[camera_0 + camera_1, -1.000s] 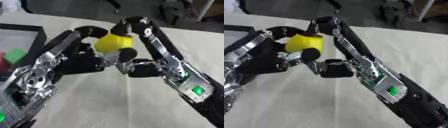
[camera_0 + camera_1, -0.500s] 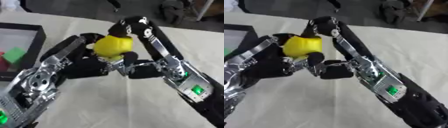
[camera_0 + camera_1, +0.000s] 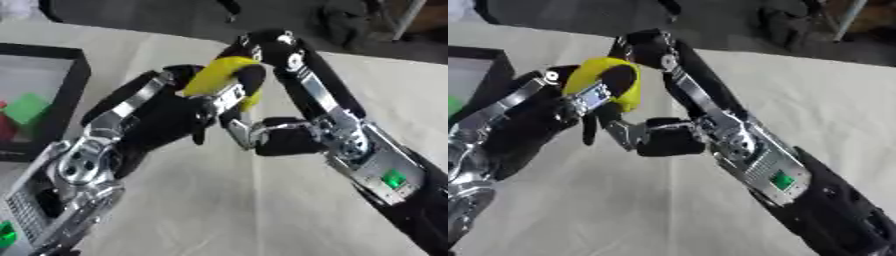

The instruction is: Pick up the objects with one hand, pass them to the other hand, and then place them into the box on the other side of the table.

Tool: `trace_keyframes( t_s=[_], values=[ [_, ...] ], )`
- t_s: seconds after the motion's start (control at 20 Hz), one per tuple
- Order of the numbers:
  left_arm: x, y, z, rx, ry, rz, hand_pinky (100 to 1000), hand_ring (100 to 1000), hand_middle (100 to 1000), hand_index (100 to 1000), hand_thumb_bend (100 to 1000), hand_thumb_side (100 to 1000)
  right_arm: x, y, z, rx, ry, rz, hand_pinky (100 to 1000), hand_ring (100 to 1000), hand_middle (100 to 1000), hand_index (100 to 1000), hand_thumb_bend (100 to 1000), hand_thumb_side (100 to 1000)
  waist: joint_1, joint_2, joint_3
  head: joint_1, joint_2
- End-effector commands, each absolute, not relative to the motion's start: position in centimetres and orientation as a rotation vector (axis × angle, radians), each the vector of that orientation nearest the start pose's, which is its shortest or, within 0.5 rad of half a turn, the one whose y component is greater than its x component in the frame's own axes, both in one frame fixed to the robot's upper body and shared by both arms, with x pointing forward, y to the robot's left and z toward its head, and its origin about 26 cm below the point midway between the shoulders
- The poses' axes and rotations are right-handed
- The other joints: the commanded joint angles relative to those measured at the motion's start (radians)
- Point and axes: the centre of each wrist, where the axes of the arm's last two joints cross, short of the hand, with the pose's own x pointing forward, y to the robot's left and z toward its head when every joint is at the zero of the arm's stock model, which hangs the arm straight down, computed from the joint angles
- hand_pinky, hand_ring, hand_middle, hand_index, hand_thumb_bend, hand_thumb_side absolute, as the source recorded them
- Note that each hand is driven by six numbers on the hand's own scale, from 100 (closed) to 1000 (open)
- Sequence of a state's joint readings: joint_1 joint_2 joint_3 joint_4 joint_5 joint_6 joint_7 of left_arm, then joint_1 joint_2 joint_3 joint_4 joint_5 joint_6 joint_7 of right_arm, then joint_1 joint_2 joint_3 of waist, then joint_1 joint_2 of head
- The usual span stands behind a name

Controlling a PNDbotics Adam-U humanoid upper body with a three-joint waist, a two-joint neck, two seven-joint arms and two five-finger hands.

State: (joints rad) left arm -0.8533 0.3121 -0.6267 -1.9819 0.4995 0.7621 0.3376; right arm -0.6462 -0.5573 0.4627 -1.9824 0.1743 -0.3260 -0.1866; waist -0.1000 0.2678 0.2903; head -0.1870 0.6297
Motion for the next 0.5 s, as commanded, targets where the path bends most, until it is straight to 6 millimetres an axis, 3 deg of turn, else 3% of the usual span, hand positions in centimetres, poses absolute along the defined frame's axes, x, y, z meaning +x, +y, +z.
trace_keyframes(
  t_s=[0.05, 0.3, 0.5],
  values=[
    [26.33, 6.56, 28.26, -0.118, -1.698, -0.729, 987, 249, 659, 600, 200, 396, 29.72, -16.23, 25.35, 0.002, 3.107, -1.142, 683, 598, 463, 519, 100, 100, 0.004, -0.013, -0.002, 0.001, -0.012],
    [26.30, 6.52, 28.23, -0.140, -1.692, -0.712, 959, 202, 578, 417, 163, 212, 29.80, -16.54, 25.51, 0.039, 3.092, -1.167, 714, 626, 500, 561, 100, 100, 0.005, -0.014, -0.003, -0.001, -0.011],
    [26.36, 6.61, 28.15, -0.150, -1.682, -0.685, 939, 163, 524, 330, 184, 119, 29.94, -17.08, 26.04, 0.157, 3.062, -1.197, 739, 672, 551, 625, 100, 100, 0.005, -0.016, -0.004, -0.003, -0.012]
  ],
)
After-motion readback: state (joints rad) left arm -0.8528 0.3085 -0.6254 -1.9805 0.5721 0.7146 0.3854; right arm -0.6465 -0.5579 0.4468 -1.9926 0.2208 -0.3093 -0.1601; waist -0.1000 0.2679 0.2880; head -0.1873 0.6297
